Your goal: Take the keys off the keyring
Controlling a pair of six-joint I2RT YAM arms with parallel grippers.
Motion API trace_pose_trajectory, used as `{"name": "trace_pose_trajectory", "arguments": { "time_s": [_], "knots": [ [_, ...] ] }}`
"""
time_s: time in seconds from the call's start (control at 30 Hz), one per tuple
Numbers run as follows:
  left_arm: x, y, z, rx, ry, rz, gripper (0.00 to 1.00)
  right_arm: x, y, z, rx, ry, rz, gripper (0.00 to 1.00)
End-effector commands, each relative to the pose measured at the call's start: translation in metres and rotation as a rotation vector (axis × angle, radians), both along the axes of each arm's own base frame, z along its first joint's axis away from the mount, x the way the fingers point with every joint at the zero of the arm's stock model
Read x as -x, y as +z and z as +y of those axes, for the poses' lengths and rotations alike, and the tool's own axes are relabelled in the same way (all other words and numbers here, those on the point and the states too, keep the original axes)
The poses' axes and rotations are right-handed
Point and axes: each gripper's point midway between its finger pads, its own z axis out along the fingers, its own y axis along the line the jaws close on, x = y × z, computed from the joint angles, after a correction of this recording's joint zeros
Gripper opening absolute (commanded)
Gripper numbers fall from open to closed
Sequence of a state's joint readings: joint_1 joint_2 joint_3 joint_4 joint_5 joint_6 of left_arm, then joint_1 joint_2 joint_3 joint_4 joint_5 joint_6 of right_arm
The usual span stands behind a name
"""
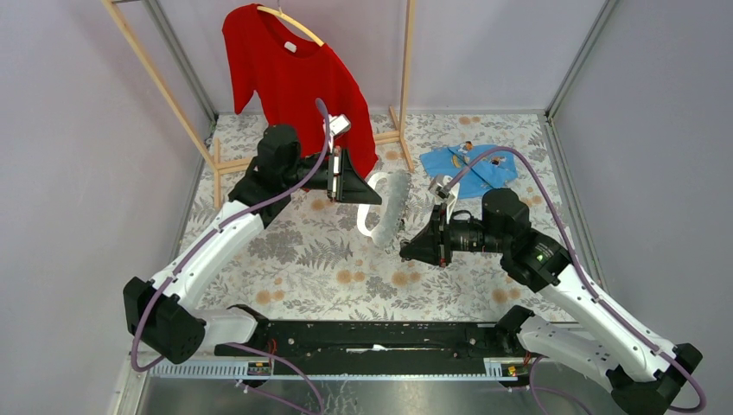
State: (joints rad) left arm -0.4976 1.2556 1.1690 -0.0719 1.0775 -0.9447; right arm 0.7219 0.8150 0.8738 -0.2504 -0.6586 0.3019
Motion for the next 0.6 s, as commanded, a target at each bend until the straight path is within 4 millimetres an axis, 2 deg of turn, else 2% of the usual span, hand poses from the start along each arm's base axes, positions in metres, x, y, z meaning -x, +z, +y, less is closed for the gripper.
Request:
{"name": "trace_pose_trajectory", "arguments": {
  "time_s": [0.0, 0.57],
  "knots": [
    [0.0114, 0.0199, 0.0062, 0.041, -0.025, -0.124, 0.00, 0.0040, 0.0182, 0.0035, -0.016, 0.035, -0.048, 0.00],
    [0.0154, 0.0099, 0.0089, 0.014, -0.040, -0.140, 0.00, -0.0023, 0.0153, 0.0073, 0.026, 0.028, -0.046, 0.00]
  ]
}}
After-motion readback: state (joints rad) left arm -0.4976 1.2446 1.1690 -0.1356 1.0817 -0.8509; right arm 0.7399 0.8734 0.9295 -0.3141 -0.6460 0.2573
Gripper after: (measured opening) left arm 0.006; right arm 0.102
